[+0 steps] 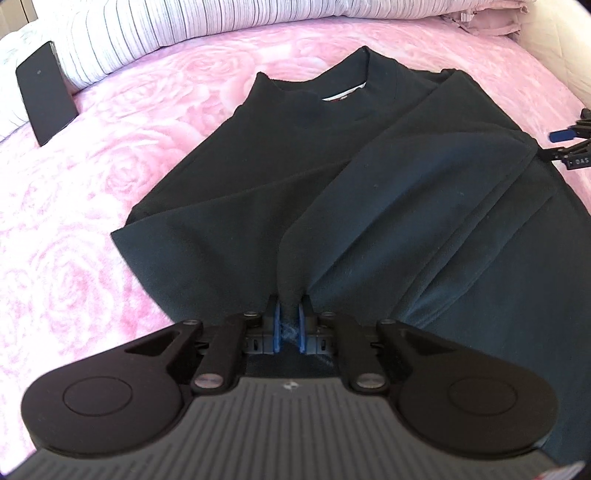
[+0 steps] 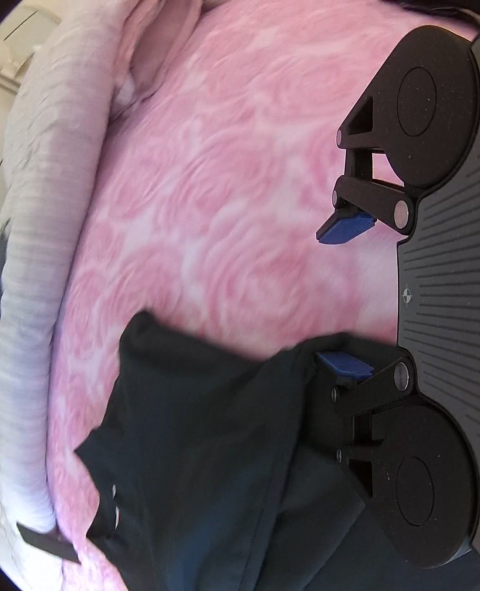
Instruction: Fold clothes
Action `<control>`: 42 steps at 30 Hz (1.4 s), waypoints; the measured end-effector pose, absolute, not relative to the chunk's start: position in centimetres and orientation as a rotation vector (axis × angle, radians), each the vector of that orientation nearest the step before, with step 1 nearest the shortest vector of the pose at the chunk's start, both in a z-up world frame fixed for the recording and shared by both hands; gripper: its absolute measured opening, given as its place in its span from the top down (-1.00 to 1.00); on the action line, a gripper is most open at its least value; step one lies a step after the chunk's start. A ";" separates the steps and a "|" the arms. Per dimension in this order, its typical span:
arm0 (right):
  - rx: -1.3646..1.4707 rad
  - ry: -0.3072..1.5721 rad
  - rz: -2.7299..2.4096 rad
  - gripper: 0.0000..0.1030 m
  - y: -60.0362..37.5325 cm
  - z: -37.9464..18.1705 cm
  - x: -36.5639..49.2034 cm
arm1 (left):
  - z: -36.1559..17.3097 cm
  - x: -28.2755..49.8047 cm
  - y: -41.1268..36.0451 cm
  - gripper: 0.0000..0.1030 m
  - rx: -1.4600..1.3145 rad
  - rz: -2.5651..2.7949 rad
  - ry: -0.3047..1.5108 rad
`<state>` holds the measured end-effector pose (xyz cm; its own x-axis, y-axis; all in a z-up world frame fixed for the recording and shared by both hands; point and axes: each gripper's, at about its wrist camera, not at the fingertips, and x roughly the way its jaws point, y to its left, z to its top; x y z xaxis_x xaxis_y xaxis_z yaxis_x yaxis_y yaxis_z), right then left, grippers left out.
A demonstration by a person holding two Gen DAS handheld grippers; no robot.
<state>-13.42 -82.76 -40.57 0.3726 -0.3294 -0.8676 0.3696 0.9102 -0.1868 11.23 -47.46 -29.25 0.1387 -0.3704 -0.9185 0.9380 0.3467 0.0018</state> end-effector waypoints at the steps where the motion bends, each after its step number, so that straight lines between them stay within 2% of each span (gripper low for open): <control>1: 0.060 1.107 -0.454 -0.22 -83.0 -40.4 -13.9 | -29.1 10.9 -47.3 0.85 0.723 -1.050 1.008; 4: 0.061 1.113 -0.448 -0.22 -82.3 -39.0 -15.0 | -27.9 9.3 -45.8 0.76 0.740 -1.007 0.995; 6: 0.058 1.108 -0.407 -0.22 -81.2 -38.0 -15.9 | -26.7 7.2 -44.3 0.40 0.749 -0.982 0.973; 10: 0.018 1.108 -0.238 -0.22 -77.5 -36.2 -18.4 | -24.3 0.6 -41.3 0.12 0.795 -0.967 0.905; 14: -0.192 1.105 -0.002 -0.22 -71.4 -35.7 -22.6 | -23.4 -8.0 -38.4 -0.20 0.896 -0.985 0.834; 15: -0.249 1.102 0.056 -0.22 -69.9 -35.8 -23.9 | -23.6 -10.3 -37.7 -0.22 0.938 -0.997 0.819; 19: -0.436 1.110 0.237 -0.22 -65.0 -37.1 -29.9 | -24.8 -19.0 -34.5 -0.23 1.101 -1.106 0.769; 24: -0.577 1.101 0.341 -0.22 -61.3 -38.7 -36.3 | -26.5 -26.2 -30.2 -0.23 1.217 -1.251 0.722; 32: -0.622 1.056 0.181 -0.22 -59.4 -40.1 -39.3 | -30.6 -29.8 -26.2 -0.23 1.324 -1.236 0.582; 39: -0.681 0.976 0.184 -0.22 -57.5 -39.6 -41.3 | -32.4 -32.0 -25.3 -0.28 1.480 -1.263 0.308; 40: -0.692 0.965 0.206 -0.22 -56.8 -39.6 -41.7 | -32.6 -32.4 -25.0 -0.26 1.514 -1.273 0.254; 42: -0.717 0.950 0.252 -0.22 -55.6 -40.0 -42.3 | -32.9 -33.1 -24.4 -0.07 1.564 -1.296 0.181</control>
